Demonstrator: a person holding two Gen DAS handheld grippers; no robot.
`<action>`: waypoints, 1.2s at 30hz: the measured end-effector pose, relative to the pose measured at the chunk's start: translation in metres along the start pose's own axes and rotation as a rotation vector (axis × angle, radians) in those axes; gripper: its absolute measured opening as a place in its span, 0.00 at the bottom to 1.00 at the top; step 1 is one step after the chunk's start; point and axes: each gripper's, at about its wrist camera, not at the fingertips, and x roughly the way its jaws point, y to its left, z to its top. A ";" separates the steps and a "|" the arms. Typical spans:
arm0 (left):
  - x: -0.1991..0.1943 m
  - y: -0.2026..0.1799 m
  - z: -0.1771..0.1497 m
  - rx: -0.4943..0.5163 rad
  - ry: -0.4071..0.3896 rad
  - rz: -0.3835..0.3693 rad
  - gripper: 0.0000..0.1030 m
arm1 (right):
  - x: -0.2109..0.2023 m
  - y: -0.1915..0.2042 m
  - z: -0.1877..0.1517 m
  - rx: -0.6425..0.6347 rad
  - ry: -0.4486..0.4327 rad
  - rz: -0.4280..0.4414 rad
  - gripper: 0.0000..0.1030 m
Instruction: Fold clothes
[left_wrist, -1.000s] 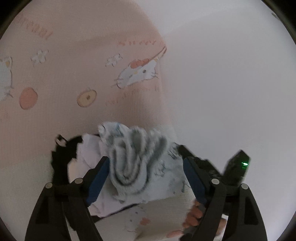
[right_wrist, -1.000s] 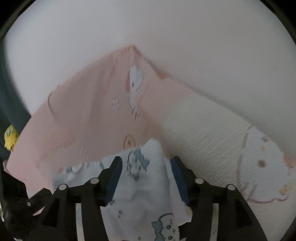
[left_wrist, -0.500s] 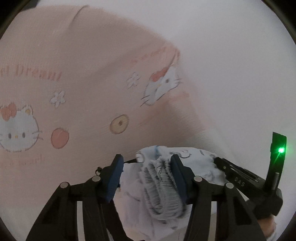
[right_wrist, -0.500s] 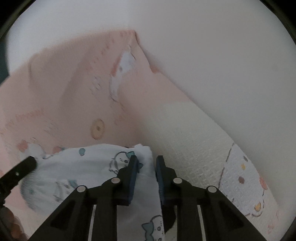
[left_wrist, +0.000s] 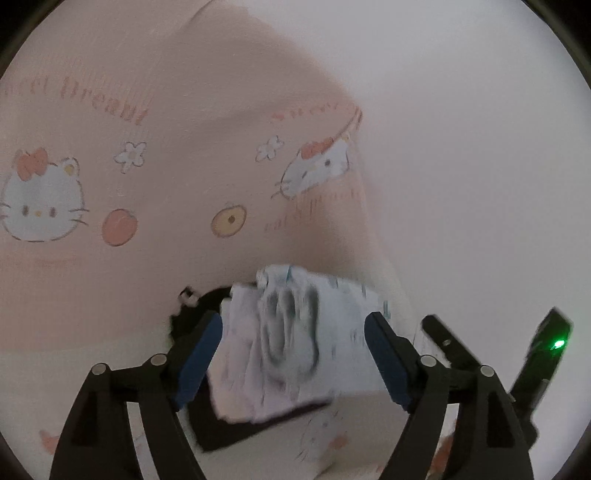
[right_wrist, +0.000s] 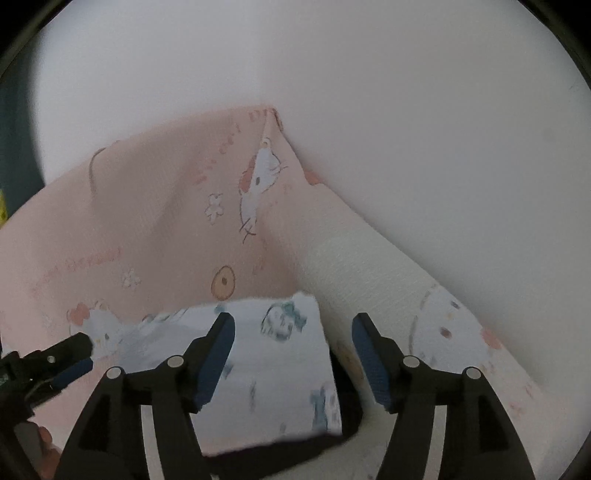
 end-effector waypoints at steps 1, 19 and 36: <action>-0.012 -0.006 -0.007 0.018 -0.006 0.014 0.76 | -0.011 0.005 -0.004 -0.008 -0.003 0.016 0.64; -0.131 -0.036 -0.075 0.353 -0.044 0.398 0.76 | -0.139 0.039 -0.090 0.035 -0.039 0.093 0.69; -0.150 -0.057 -0.144 0.547 -0.071 0.390 0.76 | -0.160 0.054 -0.143 0.009 0.048 0.020 0.71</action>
